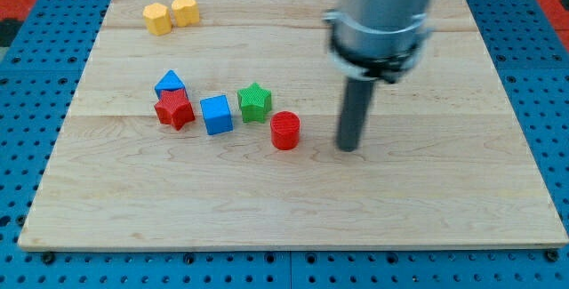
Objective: Move the green circle into the green star
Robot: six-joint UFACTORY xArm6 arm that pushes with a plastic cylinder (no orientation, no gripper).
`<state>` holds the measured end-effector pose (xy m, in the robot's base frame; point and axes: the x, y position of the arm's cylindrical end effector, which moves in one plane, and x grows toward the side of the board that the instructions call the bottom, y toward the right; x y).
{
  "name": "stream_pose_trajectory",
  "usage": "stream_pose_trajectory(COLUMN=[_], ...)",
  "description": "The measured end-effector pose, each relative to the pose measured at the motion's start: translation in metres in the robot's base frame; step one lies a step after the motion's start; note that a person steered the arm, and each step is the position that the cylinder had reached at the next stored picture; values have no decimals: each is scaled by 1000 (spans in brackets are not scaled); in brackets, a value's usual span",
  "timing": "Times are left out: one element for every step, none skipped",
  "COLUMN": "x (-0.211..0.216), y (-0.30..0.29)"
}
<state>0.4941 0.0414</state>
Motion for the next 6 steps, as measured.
stream_pose_trajectory(x=[-28,-28,-49,-52,-54,-135], y=[-28,-109,-102,-59,-13,60])
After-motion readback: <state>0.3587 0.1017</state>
